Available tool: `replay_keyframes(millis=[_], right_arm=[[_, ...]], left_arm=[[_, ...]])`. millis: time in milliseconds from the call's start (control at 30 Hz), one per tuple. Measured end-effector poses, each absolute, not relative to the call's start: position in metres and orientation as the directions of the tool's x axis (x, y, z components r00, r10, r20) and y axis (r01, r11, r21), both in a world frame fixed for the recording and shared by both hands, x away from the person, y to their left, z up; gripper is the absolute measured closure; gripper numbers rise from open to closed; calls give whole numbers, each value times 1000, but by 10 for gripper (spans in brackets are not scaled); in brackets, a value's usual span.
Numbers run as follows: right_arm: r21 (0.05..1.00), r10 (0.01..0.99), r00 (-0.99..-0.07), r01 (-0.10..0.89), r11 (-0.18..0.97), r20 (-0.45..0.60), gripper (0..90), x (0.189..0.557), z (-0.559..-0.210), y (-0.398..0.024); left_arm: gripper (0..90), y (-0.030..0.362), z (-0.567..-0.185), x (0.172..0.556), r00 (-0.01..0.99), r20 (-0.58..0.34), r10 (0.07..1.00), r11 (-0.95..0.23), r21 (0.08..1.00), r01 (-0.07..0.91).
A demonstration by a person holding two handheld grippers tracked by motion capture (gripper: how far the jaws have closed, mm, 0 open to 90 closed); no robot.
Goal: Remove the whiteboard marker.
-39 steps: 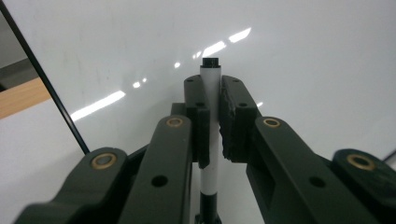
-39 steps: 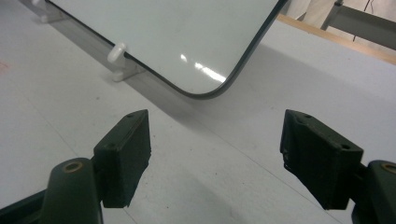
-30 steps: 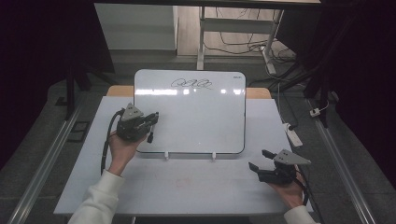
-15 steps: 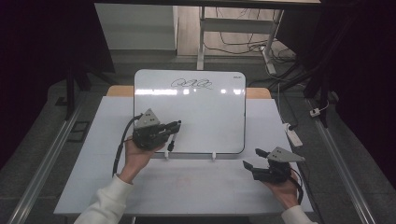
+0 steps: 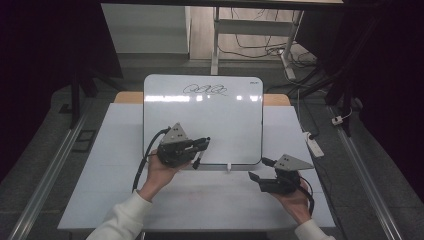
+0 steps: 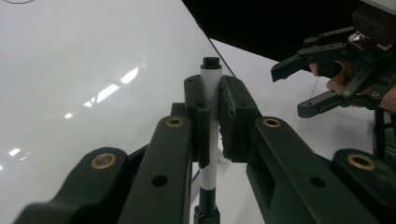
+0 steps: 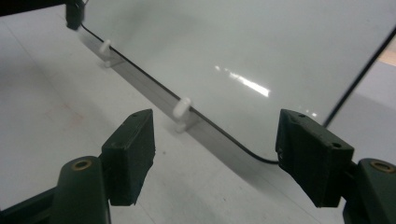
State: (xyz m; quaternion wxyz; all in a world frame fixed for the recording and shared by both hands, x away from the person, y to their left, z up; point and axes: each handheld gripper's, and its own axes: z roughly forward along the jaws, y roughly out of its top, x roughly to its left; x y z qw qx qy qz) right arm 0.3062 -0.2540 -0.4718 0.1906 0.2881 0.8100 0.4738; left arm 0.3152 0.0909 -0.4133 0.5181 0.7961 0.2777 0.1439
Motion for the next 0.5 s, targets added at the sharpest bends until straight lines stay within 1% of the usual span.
replay_keyframes(millis=[267,500], right_arm=[[880,609,-793,274,389,-22,294,308,-467,-229],[874,587,-809,305,378,29,329,311,-462,-205]], left_arm=[[813,68,-416,315,828,-39,559,-347,896,277],[813,57,-416,313,833,-20,553,-362,894,262]])
